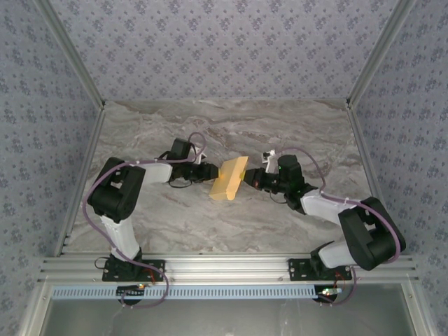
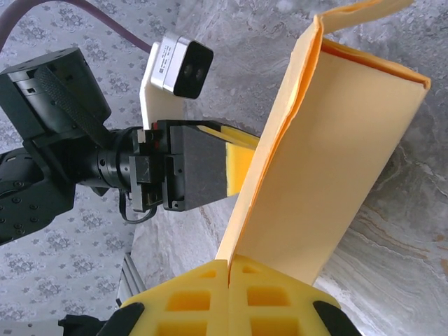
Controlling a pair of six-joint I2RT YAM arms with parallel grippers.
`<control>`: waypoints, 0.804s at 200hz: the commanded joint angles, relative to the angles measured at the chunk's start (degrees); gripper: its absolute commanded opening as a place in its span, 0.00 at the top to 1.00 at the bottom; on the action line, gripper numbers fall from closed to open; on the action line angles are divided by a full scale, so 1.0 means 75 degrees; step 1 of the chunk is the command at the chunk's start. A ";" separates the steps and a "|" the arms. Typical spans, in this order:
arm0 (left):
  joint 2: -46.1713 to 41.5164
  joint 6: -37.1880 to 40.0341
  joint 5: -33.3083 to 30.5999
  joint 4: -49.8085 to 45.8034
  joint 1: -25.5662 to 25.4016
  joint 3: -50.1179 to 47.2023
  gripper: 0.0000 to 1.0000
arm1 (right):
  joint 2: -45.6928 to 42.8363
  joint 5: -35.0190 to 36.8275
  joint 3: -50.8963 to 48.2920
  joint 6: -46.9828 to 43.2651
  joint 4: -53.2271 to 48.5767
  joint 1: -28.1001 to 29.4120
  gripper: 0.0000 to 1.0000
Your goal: Fold the paper box
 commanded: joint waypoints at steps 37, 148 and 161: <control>0.0325 0.0012 0.0133 -0.0126 -0.0126 0.0006 0.62 | 0.0082 0.0637 0.0568 -0.0171 -0.0707 0.0311 1.00; 0.0065 -0.0088 -0.0767 -0.0376 -0.0113 0.0236 0.51 | 0.0414 0.2675 0.1472 -0.0425 -0.2825 0.1166 1.00; -0.0143 -0.0065 -0.1085 -0.0482 -0.0090 0.0214 0.48 | 0.0451 0.2909 0.1540 -0.0420 -0.2941 0.1272 1.00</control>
